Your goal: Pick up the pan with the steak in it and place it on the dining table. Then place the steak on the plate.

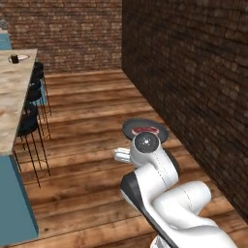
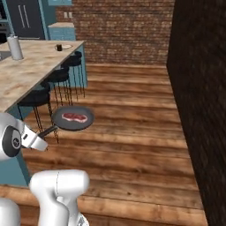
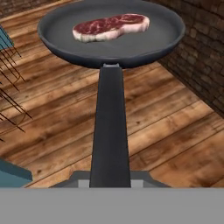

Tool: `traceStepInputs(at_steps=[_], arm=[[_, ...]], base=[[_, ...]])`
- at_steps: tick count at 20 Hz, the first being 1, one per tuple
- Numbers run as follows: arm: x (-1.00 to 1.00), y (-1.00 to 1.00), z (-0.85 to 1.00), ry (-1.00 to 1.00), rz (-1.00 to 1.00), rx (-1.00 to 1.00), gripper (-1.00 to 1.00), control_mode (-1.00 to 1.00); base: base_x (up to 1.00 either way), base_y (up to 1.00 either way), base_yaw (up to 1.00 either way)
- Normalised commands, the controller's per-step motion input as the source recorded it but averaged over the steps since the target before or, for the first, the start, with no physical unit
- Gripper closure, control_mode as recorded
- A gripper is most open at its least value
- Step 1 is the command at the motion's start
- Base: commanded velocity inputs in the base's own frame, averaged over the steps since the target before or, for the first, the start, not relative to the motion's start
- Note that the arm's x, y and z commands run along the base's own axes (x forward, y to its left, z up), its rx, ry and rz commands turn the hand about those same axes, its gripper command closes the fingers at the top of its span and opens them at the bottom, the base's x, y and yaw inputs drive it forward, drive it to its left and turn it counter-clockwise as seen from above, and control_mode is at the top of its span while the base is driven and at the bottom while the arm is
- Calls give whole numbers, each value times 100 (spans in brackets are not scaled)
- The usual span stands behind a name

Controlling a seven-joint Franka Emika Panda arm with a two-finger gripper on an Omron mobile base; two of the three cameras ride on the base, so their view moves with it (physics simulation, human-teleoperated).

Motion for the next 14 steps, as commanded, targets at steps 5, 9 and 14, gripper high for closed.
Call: traceStepInputs(at_steps=[5, 9, 14], arm=[[0, 0, 0, 0, 0, 0, 100, 100], [0, 0, 0, 0, 0, 0, 100, 100], [0, 0, 0, 0, 0, 0, 100, 100]], base=[[13, -35, 0], [86, -63, 0], [100, -59, 0]])
